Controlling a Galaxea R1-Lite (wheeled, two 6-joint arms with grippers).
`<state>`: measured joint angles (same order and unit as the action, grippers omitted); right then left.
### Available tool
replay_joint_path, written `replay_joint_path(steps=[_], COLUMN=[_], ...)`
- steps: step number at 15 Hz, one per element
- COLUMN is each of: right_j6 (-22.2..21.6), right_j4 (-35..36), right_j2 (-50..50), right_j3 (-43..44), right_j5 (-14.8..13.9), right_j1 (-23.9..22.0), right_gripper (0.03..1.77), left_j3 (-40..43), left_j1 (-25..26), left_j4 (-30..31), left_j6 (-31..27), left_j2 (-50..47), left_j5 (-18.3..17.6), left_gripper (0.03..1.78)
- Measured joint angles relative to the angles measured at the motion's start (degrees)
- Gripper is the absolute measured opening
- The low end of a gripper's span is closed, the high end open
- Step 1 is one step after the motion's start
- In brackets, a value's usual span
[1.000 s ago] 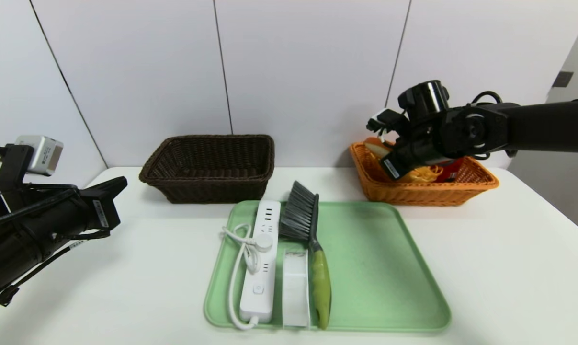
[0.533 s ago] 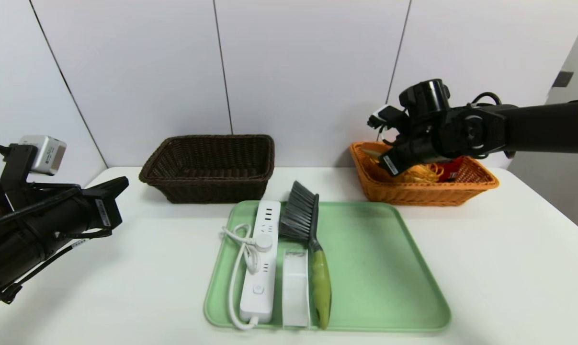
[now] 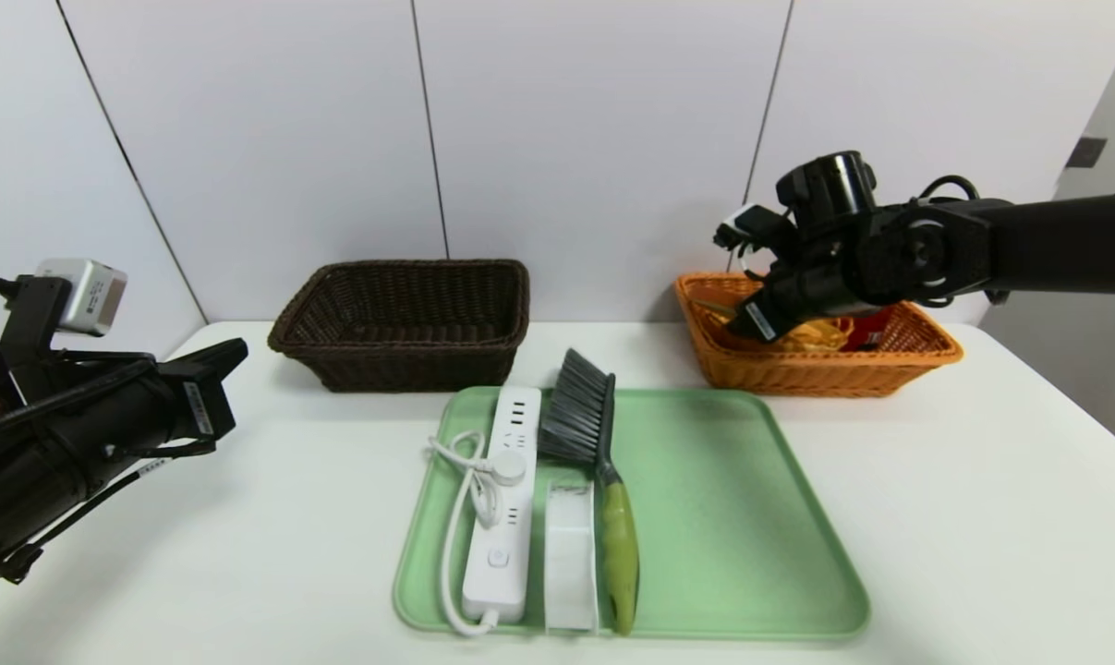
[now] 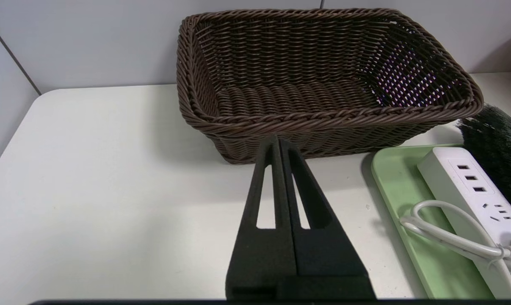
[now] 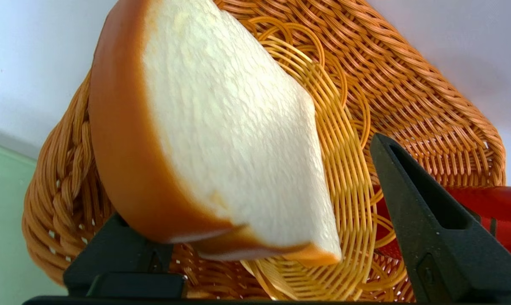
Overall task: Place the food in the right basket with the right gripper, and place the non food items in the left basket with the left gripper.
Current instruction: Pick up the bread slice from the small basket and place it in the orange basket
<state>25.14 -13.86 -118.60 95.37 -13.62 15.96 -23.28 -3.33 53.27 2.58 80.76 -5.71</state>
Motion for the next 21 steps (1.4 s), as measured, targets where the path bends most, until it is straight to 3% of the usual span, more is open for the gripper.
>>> replay_joint_path(steps=[14, 21], right_j6=[-0.87, -1.00], right_j4=[-6.50, -9.03], right_j2=[5.84, 15.21], right_j3=[-1.01, -5.99], right_j5=[1.13, 5.08], right_j1=[-0.17, 0.77], right_gripper=[1.67, 1.69], left_j3=[-0.06, -0.09], left_j1=[0.09, 0.16], left_j4=[0.02, 0.02], left_j6=[0.22, 0.20], left_j2=[0.02, -0.33], left_j5=[0.09, 0.11], left_gripper=[0.04, 0.04])
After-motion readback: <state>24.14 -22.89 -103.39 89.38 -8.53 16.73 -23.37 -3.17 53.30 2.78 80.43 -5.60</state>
